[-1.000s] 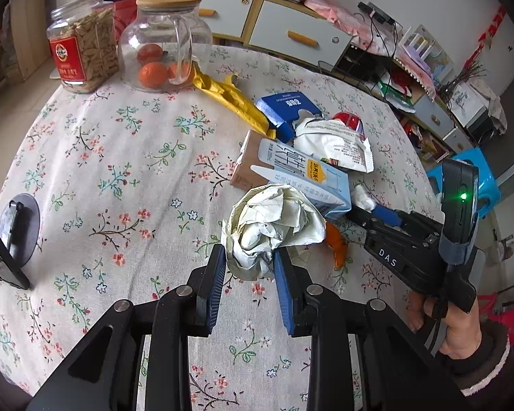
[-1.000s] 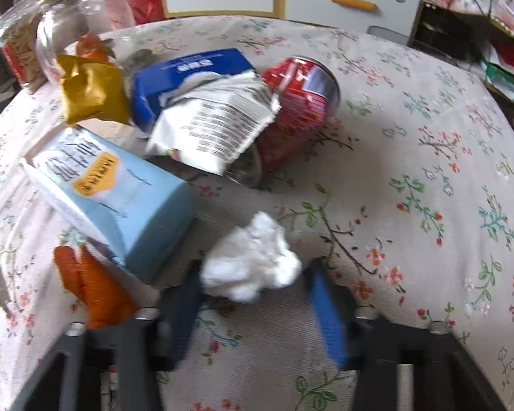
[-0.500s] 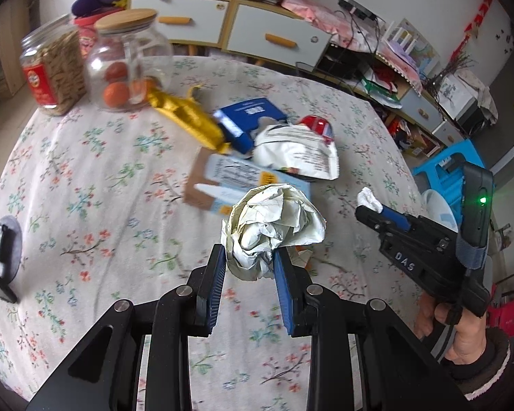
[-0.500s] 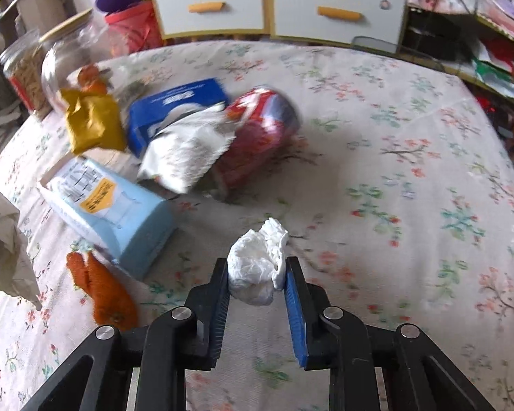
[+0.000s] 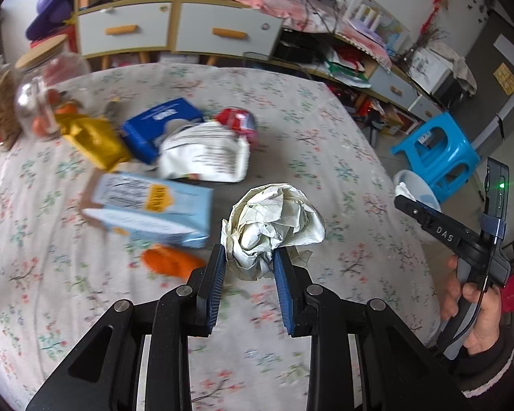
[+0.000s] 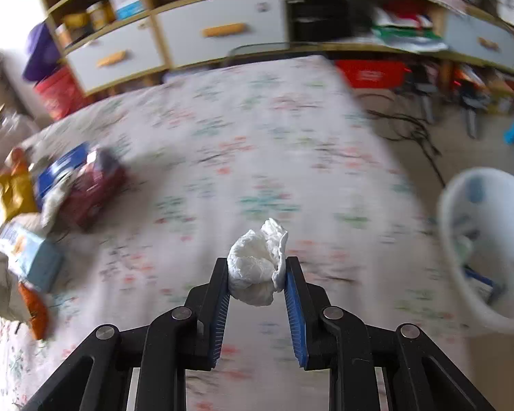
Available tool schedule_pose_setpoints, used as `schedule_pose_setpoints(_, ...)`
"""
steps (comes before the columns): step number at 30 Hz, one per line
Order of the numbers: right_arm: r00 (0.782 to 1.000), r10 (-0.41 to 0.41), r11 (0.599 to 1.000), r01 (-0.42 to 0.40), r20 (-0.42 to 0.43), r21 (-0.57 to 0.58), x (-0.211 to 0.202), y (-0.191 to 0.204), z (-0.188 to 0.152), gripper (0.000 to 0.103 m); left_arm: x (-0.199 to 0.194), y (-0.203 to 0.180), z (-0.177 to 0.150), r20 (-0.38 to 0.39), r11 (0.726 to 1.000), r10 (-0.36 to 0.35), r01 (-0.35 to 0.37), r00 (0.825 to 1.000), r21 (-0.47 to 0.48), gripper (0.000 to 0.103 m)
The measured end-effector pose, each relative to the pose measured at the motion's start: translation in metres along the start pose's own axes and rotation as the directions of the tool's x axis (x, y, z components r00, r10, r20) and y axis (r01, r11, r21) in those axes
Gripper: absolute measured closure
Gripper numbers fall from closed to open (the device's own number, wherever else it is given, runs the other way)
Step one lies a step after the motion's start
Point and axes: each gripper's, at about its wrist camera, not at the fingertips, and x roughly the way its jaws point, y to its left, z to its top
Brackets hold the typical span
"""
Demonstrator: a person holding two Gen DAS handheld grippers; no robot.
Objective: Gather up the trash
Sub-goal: 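Carry the crumpled paper and white tissue to the white wastebasket with both tools, then open the right tool to drop the tissue while the left tool drops the paper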
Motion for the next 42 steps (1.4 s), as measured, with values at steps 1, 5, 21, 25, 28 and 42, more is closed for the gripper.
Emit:
schedule_pose_setpoints(1,1.0,-0.008,1.0,0.008,0.003,0.019,-0.004,-0.011,0.0,0.075,0.003,-0.006,0.001,-0.003,1.0,-0.004,0.004,1.0,0.009,0.073)
schedule_pose_setpoints(5,0.999,-0.039,0.996,0.038,0.006,0.085,-0.016,-0.053,-0.001,0.075,0.015,-0.03,0.002,-0.021,0.999,-0.013,0.014,1.0,0.05,0.073)
schedule_pose_setpoints(21,0.994,-0.102,0.903,0.107,-0.034,0.417,-0.036,-0.202,0.001,0.051,0.072,-0.154,0.025,-0.09,0.975,-0.113,0.128,0.989,0.18,0.073)
schedule_pose_setpoints(25,0.997,-0.071,0.876,0.07,-0.016,0.478,-0.046,-0.217,-0.001,0.036,0.087,-0.189,0.03,-0.1,0.961,-0.143,0.162,0.985,0.226,0.073)
schedule_pose_setpoints(28,0.996,-0.092,0.875,0.081,-0.001,0.477,-0.057,-0.223,-0.002,0.032,0.101,-0.215,0.034,-0.108,0.949,-0.164,0.187,0.98,0.253,0.073)
schedule_pose_setpoints(42,0.986,-0.164,0.835,0.147,-0.015,0.53,-0.092,-0.269,-0.023,0.031,0.157,-0.296,0.046,-0.1,0.914,-0.244,0.263,0.965,0.31,0.073)
